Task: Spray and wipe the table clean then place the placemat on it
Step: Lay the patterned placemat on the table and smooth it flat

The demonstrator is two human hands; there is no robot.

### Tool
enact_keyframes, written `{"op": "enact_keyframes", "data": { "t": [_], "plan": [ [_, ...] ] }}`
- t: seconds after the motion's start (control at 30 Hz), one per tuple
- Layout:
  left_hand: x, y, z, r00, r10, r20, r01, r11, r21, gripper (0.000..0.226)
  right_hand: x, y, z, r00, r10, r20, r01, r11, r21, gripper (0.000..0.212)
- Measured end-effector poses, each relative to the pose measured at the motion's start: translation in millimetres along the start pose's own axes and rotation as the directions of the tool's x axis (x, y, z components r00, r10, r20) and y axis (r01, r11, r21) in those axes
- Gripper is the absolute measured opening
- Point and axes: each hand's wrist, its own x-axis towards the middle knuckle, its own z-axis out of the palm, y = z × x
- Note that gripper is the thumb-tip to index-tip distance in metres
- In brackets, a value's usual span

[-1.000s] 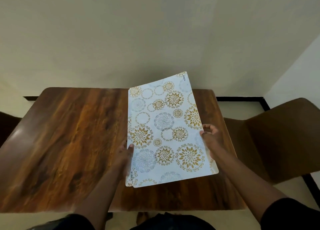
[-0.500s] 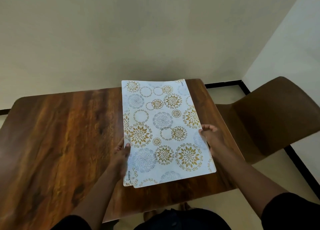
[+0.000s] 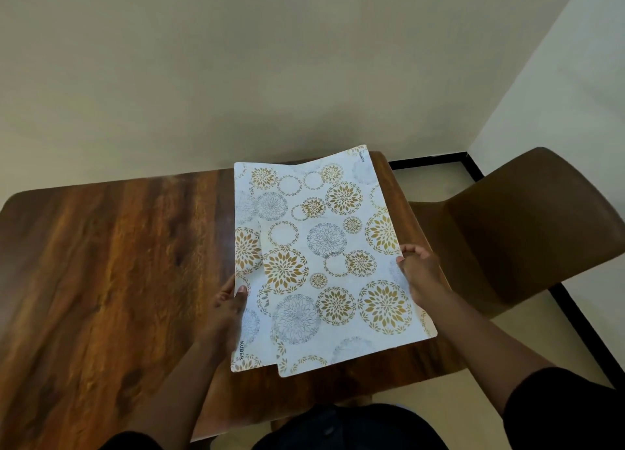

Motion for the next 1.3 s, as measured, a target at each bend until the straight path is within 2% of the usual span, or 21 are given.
{"op": "enact_keyframes", "data": {
  "t": [0.27, 0.5, 0.77, 0.93, 1.3],
  "plan": [
    [2, -14, 21, 0.999, 0.002, -0.05, 0.0, 0.999, 0.034, 0.034, 42, -11, -54, 0.999, 0.02, 0.035, -0.02, 1.0, 0.015, 0.025],
    [5, -22, 11, 0.996, -0.02, -0.091, 0.023, 0.999, 0.039, 0.036, 85, -26, -124, 0.994, 0.035, -0.102, -0.035, 0.999, 0.006, 0.025],
    [-1, -30, -12, 0.977, -0.043, -0.207, 0.049, 0.999, 0.023, 0.043, 118, -33, -185, 0.975, 0.045, -0.218, -0.057, 0.997, -0.051, 0.032],
    [-7, -28, -10, 0.975, -0.051, -0.216, 0.05, 0.999, -0.011, 0.044, 123, -30, -181, 0.973, 0.05, -0.224, -0.065, 0.996, -0.061, 0.033],
    [-17, -36, 31, 0.973, -0.034, -0.23, 0.025, 0.999, -0.041, 0.039, 138, 12, -115, 0.986, 0.135, -0.094, -0.142, 0.988, -0.069, 0.034]
  ]
}}
